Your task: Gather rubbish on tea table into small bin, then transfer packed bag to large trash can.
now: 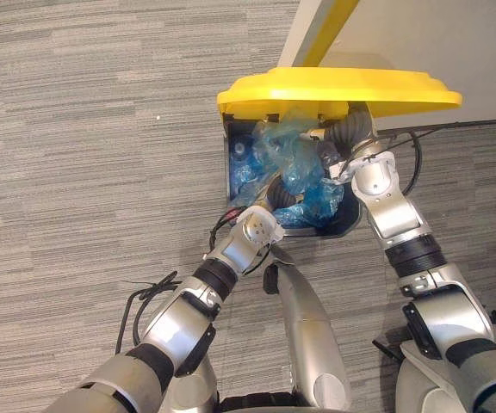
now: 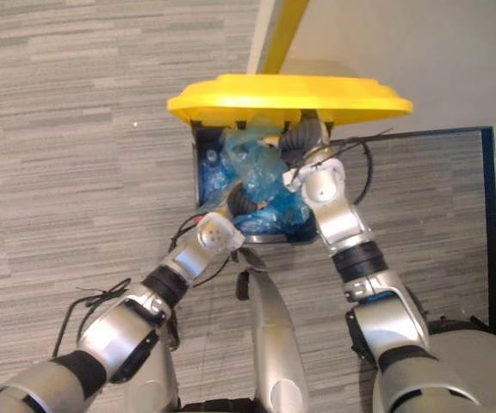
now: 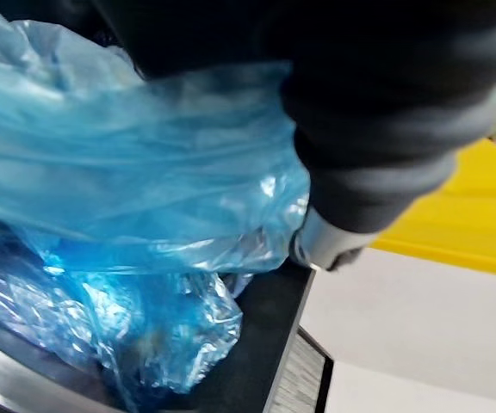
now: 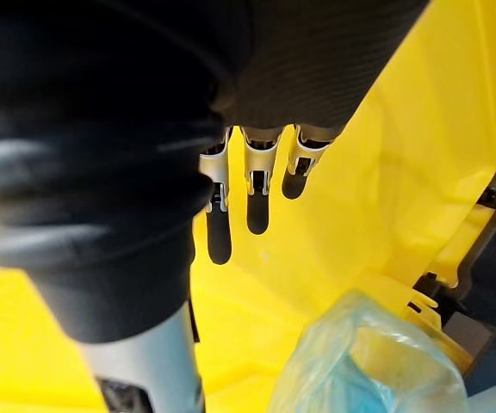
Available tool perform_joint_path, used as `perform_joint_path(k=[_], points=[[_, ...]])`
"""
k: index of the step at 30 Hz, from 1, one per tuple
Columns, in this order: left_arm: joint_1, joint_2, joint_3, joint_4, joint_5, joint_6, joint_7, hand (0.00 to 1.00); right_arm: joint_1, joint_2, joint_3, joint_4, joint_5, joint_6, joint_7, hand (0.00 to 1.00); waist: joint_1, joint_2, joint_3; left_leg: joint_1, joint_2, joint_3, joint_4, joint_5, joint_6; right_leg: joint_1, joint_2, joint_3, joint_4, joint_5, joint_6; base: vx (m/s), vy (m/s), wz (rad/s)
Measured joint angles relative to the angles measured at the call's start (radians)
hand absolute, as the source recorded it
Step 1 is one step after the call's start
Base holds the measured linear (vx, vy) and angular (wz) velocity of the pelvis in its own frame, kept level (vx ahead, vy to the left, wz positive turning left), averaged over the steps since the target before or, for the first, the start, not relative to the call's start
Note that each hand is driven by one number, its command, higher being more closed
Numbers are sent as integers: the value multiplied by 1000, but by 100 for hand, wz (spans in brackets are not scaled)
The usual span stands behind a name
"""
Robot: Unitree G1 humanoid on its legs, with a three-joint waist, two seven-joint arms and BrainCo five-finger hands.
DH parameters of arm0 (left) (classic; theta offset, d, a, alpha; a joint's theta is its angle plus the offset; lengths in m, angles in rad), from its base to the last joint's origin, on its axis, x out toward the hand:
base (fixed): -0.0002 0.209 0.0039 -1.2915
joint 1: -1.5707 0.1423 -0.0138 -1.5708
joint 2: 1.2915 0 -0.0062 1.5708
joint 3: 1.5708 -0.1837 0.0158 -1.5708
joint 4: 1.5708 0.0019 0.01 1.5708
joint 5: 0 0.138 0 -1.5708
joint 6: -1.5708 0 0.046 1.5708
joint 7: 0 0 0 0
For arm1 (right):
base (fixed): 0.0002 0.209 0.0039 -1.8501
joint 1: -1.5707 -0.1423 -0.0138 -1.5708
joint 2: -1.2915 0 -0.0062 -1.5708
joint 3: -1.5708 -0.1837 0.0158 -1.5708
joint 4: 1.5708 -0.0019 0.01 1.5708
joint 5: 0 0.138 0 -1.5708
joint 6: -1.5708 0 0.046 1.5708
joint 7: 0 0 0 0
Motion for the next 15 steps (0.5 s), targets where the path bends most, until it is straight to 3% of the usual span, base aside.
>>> perform_joint_path(k=[8, 15], points=[[21, 60, -22, -85, 35, -7, 9, 0, 52, -1, 11, 35, -19, -20, 6, 0, 5, -5, -3, 71, -38, -19, -94, 51, 14, 56, -38, -6, -7, -20, 22, 3, -36, 16], [250, 167, 43, -338, 20, -50, 18, 0, 221, 0, -38, 59, -80, -21, 17, 0, 11, -3, -8, 163, -60, -42, -187, 98, 22, 137, -57, -32, -22, -29, 8, 27, -18, 14]])
